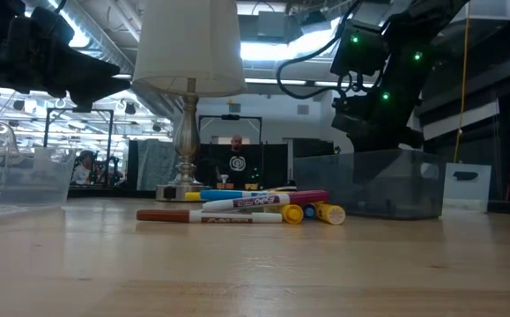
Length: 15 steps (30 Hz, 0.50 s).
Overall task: Pick & Place Markers
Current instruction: Put the brown marker pen into the black bin
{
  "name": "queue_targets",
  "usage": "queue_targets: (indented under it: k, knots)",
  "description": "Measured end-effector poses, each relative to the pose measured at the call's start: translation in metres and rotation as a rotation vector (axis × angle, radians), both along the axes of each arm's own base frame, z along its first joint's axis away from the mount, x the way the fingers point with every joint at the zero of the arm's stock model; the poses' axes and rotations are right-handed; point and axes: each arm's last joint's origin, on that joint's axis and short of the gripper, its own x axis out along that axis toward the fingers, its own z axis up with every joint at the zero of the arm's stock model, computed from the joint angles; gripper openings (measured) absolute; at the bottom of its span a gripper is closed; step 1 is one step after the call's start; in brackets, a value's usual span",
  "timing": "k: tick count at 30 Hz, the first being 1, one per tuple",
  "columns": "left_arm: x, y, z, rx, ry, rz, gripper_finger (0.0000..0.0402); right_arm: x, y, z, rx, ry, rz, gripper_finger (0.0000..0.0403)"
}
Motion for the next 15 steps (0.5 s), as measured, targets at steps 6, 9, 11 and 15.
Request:
queue_targets:
  k: [6,9,11,15]
  knots:
    - [0.000,0.000,0.000,-0.001,0.000,-0.001,0.0242,0.001,0.000,0.001,-0.010,0.009,0.029,0.0103]
    - [0.000,0.000,0.000,0.000,0.000,0.000,0.0242,0.004,0.000,0.007,-0.013,0.005,0.037,0.0103]
    - [0.000,0.000,0.000,-0.001,0.000,0.000,0.0242,0.007,-0.001,0.013,-0.023,0.003,0.058,0.0103]
    - [0.000,0.000,0.000,-0.001,0.000,0.000,0.0242,0.016,-0.001,0.030,-0.045,-0.025,0.098,0.0103]
